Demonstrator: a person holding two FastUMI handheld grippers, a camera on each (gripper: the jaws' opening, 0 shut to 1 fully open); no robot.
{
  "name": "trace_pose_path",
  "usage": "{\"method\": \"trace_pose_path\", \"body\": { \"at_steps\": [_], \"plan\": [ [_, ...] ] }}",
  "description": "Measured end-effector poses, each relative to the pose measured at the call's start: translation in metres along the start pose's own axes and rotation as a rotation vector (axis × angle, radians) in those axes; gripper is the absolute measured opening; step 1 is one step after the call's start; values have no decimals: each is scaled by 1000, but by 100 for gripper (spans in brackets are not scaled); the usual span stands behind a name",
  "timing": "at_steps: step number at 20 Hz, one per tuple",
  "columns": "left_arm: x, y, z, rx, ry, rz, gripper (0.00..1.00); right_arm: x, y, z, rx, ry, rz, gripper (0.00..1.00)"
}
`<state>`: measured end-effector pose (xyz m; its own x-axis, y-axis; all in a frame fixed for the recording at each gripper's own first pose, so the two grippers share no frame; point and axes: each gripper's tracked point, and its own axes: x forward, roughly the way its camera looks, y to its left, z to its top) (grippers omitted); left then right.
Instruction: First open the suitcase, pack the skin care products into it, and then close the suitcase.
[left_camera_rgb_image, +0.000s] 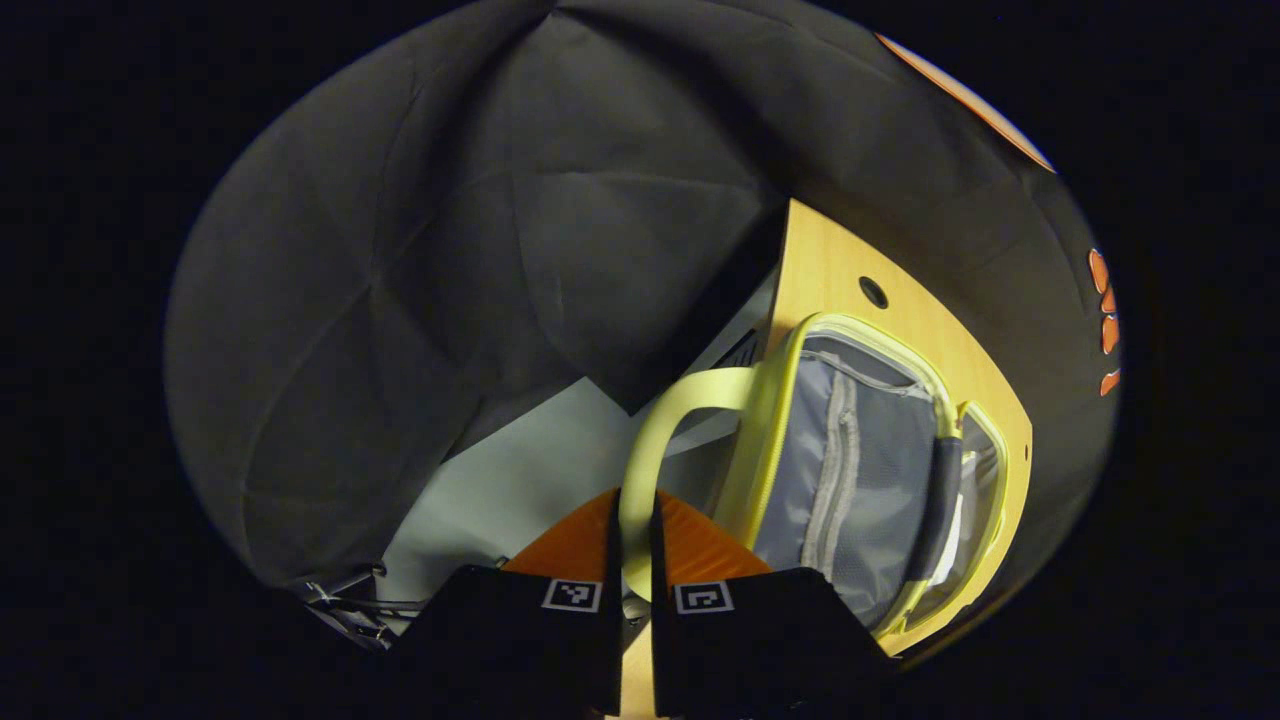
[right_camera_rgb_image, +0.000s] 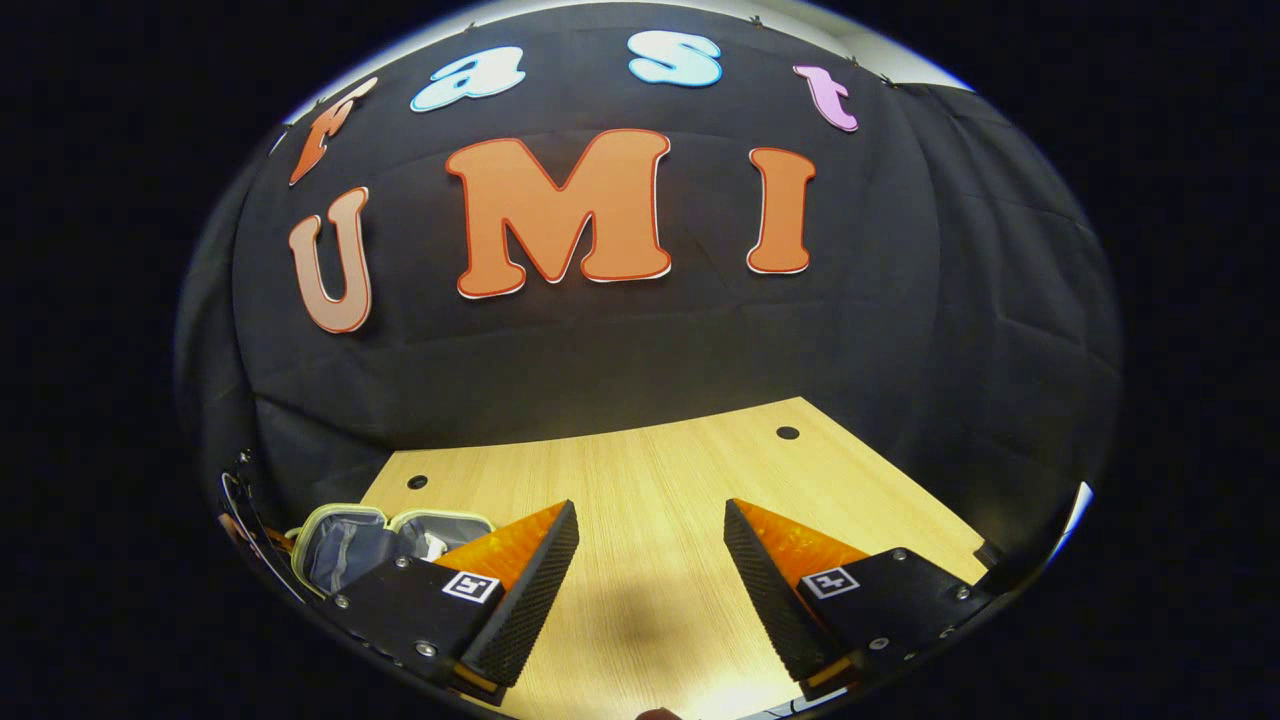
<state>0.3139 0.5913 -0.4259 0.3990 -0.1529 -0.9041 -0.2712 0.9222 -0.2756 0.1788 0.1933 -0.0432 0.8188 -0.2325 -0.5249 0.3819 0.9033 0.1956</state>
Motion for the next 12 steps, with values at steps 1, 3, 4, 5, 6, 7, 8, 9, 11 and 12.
{"method": "trace_pose_path", "body": {
  "at_steps": [1,3,4,5,6,7,8,9,11,12],
  "plan": [
    [-4,-3,1,29,-11,-4,7,0,-5,3,4,-9,-4,94],
    [-18,-14,6,77,-49,-9,6,2,-10,2,14,-10,4,94],
    [-30,-17,9,108,-68,-3,6,4,-14,3,14,-11,7,94],
    [-35,-28,15,143,-92,-8,6,4,-17,2,13,-11,12,95],
    [-46,-38,22,182,-125,-2,6,7,-20,3,13,-16,15,94],
    [-56,-48,27,222,-159,-3,6,5,-24,6,9,-19,23,94],
    [-67,-60,30,254,-186,-4,6,5,-29,5,5,-16,23,94],
    [-77,-69,30,277,-218,-11,6,5,-32,4,2,-11,34,94],
    [-105,-92,42,319,-272,-28,6,9,-39,4,6,-4,56,94],
    [-117,-105,46,337,-291,-35,5,9,-42,3,9,-4,66,94]
  ]
}}
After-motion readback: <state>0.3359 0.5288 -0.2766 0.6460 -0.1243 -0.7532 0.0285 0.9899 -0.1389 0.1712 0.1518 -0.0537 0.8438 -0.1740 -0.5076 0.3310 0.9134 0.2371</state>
